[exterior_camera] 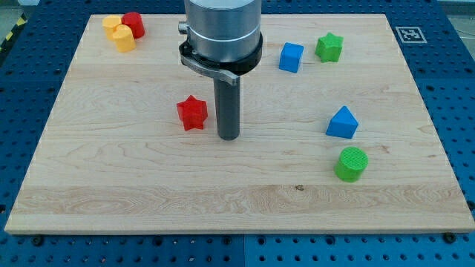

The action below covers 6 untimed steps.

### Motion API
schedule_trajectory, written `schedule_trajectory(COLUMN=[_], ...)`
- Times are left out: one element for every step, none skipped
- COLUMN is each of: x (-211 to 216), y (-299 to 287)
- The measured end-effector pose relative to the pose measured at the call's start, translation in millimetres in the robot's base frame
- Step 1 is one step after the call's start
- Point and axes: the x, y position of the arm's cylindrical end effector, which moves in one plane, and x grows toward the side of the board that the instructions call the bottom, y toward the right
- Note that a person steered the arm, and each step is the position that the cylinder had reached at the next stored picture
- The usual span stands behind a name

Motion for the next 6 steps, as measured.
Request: schedule_trajectory(x=[-23.1,-23.1,-20.6,-14.7,-14.7,-36.3], y=[-38.8,-39.8,-40.4,-45.1,-45.1,-52.8])
